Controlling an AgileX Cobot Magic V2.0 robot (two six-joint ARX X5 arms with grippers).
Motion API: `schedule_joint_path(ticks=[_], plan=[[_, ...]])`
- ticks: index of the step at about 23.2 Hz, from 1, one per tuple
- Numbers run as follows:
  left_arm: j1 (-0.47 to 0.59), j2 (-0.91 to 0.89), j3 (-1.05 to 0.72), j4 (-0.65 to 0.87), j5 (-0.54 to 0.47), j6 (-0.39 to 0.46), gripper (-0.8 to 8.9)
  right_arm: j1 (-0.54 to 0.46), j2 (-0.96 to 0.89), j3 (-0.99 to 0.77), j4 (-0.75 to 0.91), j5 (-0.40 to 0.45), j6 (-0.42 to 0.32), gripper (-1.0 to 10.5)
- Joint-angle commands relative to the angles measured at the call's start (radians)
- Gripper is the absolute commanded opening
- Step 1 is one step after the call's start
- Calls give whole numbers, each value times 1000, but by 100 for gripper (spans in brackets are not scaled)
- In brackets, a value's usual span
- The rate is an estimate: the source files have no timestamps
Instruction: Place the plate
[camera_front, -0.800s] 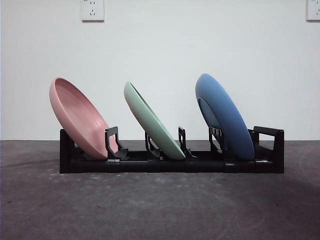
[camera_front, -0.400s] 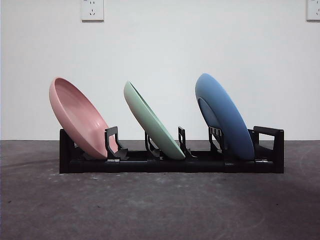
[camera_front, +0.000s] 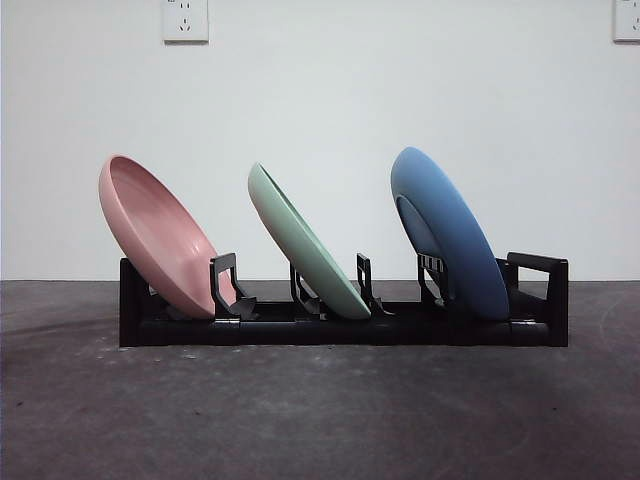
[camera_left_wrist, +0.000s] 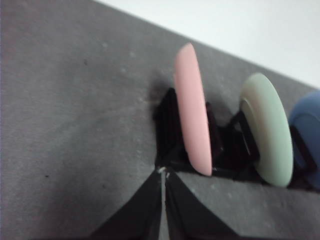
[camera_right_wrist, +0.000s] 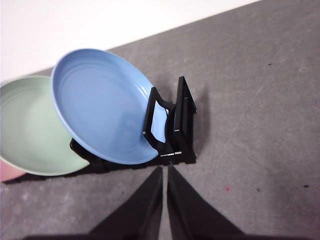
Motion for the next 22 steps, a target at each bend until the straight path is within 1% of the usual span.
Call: schedule_joint_path(ticks=[1,4,7,11,14,15,17,18,22], plan=[[-3,81,94,-61,26,82,12,13,87,98,-53,-15,-80,14],[-10,154,176,-138,27,117,12,33,188,202,-126,-26,-115,14],[-16,220,250,-216,27,150,12,61,291,306,-199,-27,-123,14],[-24,329,367,-362,27,222,12,133,486,489,-301,-27,-136,14],[-27,376,411,-396,27,237,21,197,595,587,-329,-27,-172,18],[-27,385,418,-396,27,237,75,217,625,613,-339,-27,-189,72],[-27,388,420,-397,27,237,297,250,680,661,-364,-24,-196,283],[-27,387,420,-399,27,237,322,264,700,680,-376,-24,-196,322],[-27,380,420,-427,27,230,320,315,748,752,-450,-23,-184,321]])
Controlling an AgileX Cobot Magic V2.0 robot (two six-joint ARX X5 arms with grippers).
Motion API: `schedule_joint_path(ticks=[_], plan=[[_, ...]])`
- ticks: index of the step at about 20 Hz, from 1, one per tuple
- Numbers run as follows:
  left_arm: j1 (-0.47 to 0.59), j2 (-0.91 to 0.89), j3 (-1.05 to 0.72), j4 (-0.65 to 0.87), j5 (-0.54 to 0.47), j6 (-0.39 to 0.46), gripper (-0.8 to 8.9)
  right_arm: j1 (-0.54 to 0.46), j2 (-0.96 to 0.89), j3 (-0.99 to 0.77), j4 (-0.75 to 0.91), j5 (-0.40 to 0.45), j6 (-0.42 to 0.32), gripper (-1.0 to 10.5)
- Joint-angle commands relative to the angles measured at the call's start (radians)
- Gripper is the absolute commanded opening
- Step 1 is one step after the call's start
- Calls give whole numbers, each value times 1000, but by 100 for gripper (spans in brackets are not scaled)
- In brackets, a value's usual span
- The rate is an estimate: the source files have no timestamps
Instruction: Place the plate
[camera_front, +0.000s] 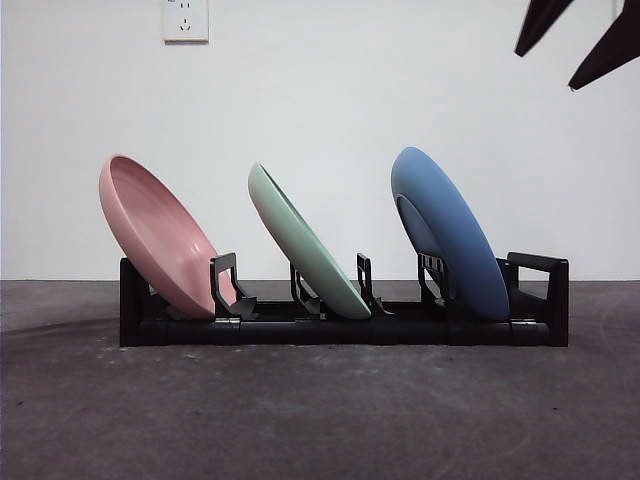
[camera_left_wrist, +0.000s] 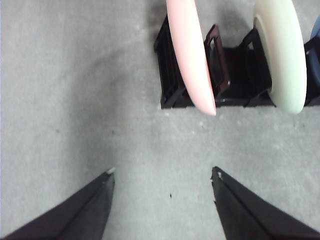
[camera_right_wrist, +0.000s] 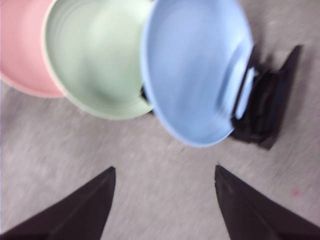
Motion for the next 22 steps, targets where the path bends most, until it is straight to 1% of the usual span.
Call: schedule_joint_path(ticks=[1,2,5,12,13,16,19,22], plan=[[-2,0,23,-3,3,1,320,22,38,71,-35,0,-3,317],[-2,-1,23,0,3,-11,318,28,59,102,-57,0,-1,317],[-2,-7,23,0,3,-12,318,45,144,206,-97,0,9,317],[-2,-9,23,6,3,-13,317,87,376,397,-91,0,-4,312],[-2,-9,23,6,3,-13,317,90,406,410,-78,0,-4,295],[-2,-9,23,6,3,-13,317,97,488,423,-17,0,-4,294],[-2,-9,23,8,3,-13,317,100,541,423,11,0,-5,293],[-2,-9,23,7,3,-13,317,106,581,424,29,-1,-5,259]])
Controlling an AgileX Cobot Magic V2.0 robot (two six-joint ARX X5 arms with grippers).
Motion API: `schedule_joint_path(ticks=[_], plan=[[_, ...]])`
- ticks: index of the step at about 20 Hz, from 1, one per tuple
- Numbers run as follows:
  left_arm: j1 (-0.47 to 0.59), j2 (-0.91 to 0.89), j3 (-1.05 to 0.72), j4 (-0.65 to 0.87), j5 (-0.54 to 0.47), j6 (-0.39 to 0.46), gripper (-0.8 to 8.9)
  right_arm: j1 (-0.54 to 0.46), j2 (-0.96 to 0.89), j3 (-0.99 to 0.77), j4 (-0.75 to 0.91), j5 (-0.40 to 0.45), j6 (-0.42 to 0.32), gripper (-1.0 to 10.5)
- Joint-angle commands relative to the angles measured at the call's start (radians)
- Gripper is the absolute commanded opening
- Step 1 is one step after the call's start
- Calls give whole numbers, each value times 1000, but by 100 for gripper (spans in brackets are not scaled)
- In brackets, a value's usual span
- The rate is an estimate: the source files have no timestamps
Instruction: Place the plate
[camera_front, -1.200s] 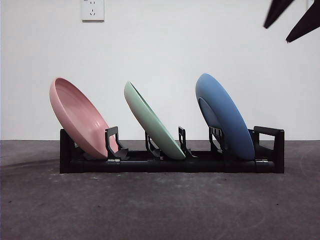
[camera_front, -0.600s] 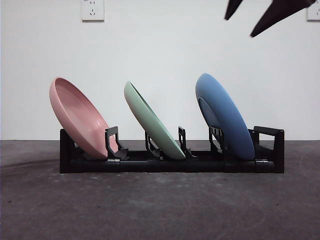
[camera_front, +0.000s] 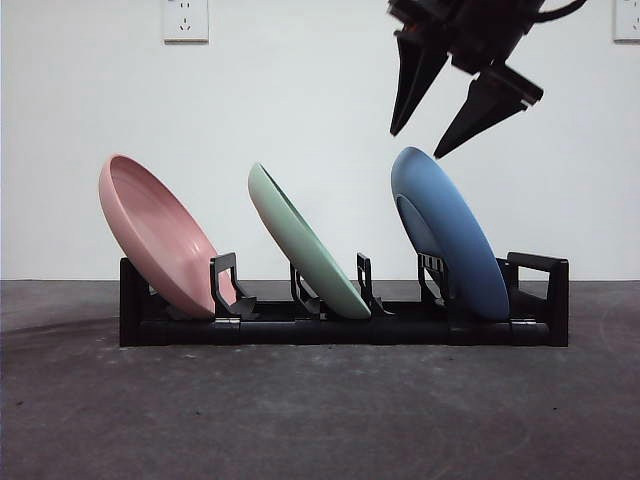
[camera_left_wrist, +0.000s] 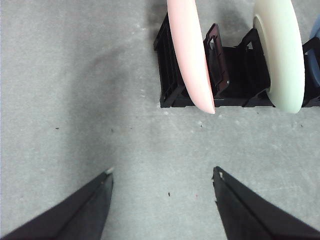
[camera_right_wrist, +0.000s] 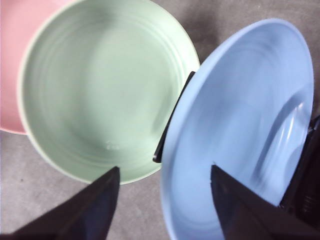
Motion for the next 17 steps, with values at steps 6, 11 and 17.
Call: schedule_joint_path(ticks=[6,11,17], plan=[[-2,4,23,11,3,-1,317,16,49,25,44,-1,-13,125],[-2,4,23,10,3,-2,317,16,49,25,44,-1,-17,15],[-2,4,22,10,3,-1,317,16,47,27,35,-8,-17,15]])
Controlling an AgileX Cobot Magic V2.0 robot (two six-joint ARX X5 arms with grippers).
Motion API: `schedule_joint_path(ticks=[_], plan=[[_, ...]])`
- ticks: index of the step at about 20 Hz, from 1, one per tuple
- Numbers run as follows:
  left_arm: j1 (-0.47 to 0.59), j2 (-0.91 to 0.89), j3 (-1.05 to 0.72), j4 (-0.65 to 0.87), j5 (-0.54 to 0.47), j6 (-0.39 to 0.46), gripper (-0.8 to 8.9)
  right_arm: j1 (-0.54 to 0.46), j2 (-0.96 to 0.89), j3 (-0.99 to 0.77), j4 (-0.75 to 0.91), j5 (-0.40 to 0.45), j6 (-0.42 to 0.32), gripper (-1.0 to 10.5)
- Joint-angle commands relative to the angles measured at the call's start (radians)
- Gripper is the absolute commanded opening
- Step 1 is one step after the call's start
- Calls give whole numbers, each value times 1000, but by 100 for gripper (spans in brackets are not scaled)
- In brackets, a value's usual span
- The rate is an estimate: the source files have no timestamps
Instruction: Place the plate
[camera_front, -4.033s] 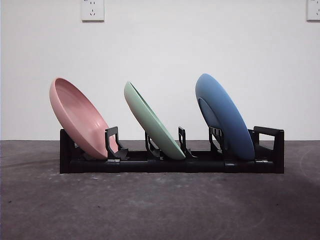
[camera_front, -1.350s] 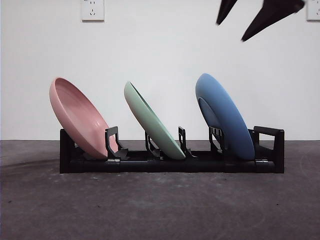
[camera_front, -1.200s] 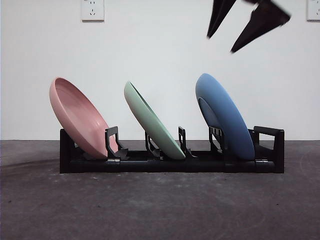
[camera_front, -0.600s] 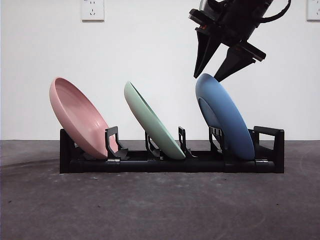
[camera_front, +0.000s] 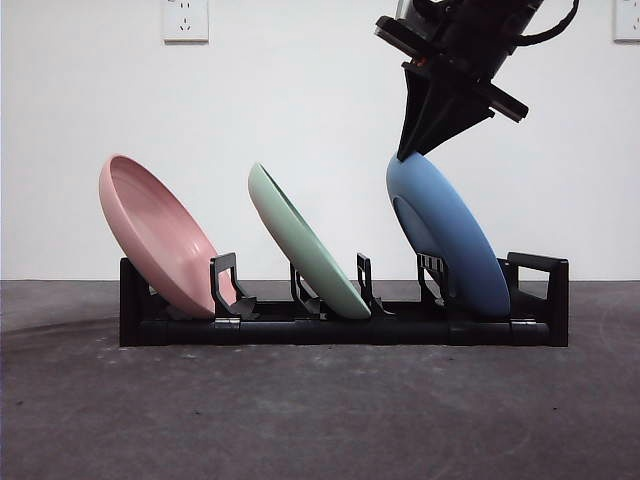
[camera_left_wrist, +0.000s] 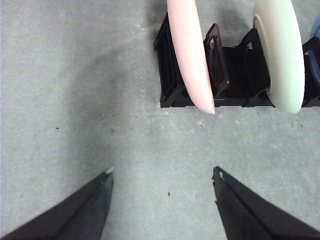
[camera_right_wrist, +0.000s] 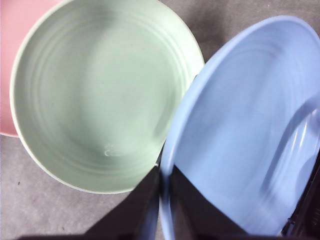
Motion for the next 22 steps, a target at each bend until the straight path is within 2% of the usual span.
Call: schedule_joint_path(ticks=[1,4,11,13,16,18,20,22], plan=[[-2,4,23,10,3,-1,317,5,14,32,-1,-24,-13,15],[-2,4,23,10,3,-1,317,5,11,68,-26,-106,-13,15],[-2,4,22,16,3,1,317,6,-61,164,-114,-115,-47,15],[-2,4,22,18,3,2,317,6,-107,166,-139,-132,-77,15],[-2,5,22,20,3,2,317,9,-167,162,-237,-129,-164,15],[-2,5,22,29,3,2,317,26,-217,110,-244,-127,-174,15],[-2,5,22,39,3,2,317,52,-307,-34,-170,-111,-174,15],[-2,5,22,41,3,2,317,87,-430,-238,-62,-44,-174,15]])
